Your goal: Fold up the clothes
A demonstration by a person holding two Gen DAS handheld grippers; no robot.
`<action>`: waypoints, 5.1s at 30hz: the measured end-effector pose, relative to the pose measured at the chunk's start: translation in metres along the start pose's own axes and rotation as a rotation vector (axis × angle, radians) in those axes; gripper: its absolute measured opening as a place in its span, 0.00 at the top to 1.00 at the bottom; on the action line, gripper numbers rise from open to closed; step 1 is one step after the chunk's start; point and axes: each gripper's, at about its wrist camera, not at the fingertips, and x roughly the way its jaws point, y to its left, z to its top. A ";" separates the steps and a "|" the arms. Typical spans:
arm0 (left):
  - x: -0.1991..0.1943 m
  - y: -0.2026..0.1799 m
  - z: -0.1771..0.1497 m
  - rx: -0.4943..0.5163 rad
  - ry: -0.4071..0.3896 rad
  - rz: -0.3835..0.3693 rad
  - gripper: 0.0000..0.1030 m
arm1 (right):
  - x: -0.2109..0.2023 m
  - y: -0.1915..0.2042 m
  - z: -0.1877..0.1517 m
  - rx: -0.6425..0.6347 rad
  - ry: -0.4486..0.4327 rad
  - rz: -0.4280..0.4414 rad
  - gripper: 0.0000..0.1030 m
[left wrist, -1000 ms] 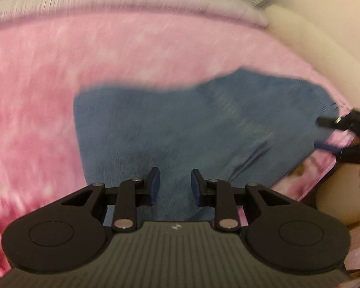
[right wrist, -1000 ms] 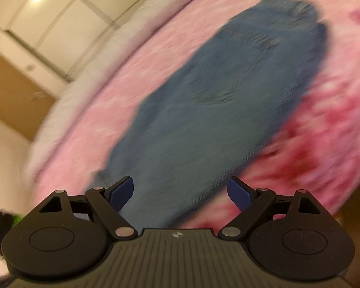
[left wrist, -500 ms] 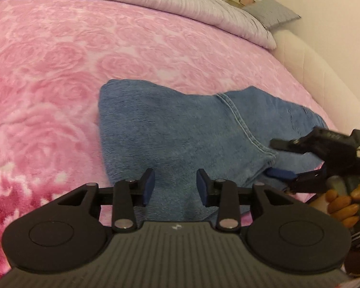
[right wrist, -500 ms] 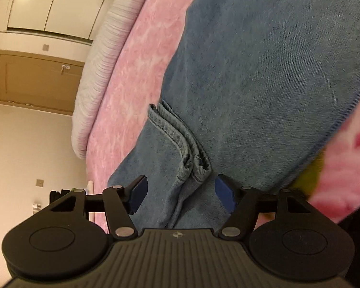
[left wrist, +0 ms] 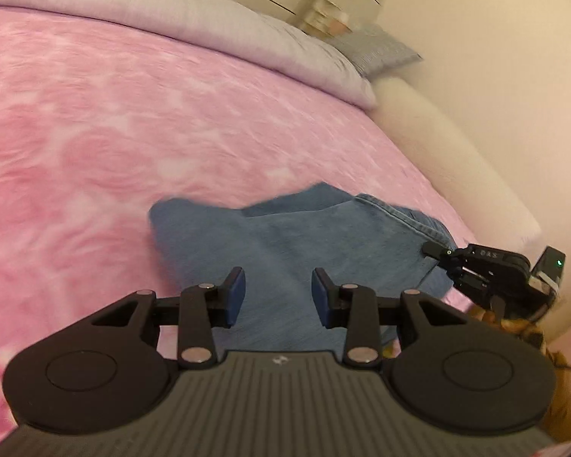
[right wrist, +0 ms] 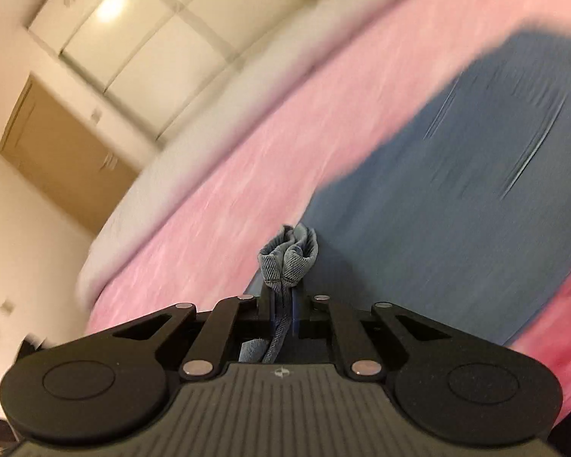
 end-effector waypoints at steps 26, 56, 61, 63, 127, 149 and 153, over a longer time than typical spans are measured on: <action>0.142 -0.091 0.000 0.231 0.187 0.017 0.66 | -0.007 -0.175 0.102 0.142 -0.183 -0.244 0.95; 0.156 -0.077 0.004 0.247 0.199 0.131 0.68 | -0.058 -0.164 0.109 -0.027 -0.382 -0.370 0.63; 0.153 -0.085 0.008 0.255 0.209 0.182 0.68 | -0.023 -0.177 0.108 -0.032 -0.197 -0.503 0.65; 0.147 -0.089 0.009 0.267 0.202 0.208 0.68 | -0.039 -0.172 0.106 0.016 -0.229 -0.469 0.64; -0.059 -0.125 -0.069 0.298 -0.069 0.143 0.52 | -0.151 0.094 -0.081 -0.465 0.004 -0.351 0.23; 0.018 -0.042 -0.065 0.200 0.153 0.110 0.52 | -0.056 0.104 -0.163 -1.100 0.180 -0.223 0.20; 0.034 -0.030 -0.062 0.192 0.182 0.118 0.52 | -0.033 0.105 -0.185 -1.237 0.219 -0.228 0.20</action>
